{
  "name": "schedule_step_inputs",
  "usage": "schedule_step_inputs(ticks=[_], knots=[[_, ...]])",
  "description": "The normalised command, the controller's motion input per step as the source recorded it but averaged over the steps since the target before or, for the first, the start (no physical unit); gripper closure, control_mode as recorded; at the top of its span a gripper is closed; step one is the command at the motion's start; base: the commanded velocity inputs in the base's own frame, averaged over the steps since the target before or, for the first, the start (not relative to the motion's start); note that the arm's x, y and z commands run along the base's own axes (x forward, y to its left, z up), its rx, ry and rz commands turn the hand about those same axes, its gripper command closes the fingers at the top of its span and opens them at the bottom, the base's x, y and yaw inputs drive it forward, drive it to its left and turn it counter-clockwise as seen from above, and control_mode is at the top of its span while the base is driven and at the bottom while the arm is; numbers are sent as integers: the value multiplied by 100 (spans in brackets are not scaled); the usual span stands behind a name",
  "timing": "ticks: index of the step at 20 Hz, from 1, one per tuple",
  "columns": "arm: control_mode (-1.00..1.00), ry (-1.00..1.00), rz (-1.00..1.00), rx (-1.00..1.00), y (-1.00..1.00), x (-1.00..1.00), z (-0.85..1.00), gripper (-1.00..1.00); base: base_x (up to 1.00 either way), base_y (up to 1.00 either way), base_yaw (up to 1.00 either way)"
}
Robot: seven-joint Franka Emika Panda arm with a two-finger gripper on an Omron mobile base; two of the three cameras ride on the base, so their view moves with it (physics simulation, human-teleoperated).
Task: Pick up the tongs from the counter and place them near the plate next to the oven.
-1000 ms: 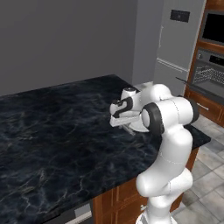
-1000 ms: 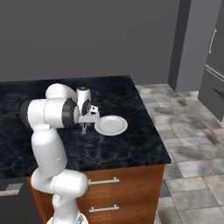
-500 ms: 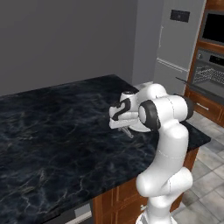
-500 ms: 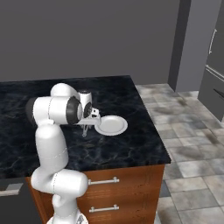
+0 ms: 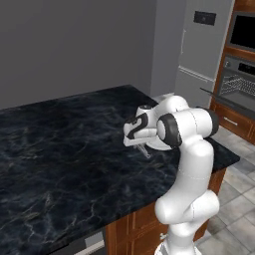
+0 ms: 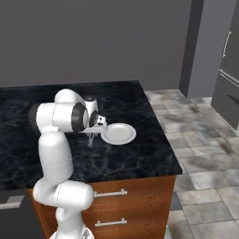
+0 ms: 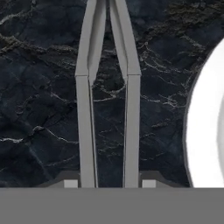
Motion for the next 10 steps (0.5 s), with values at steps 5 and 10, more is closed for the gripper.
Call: schedule_step_inputs(ticks=[5, 10], knots=[[-100, -12, 0, -1, 4, -1, 23, -100, 0, 0, 0], [-100, -5, 0, -5, 4, -4, 37, -100, 0, 0, 0]])
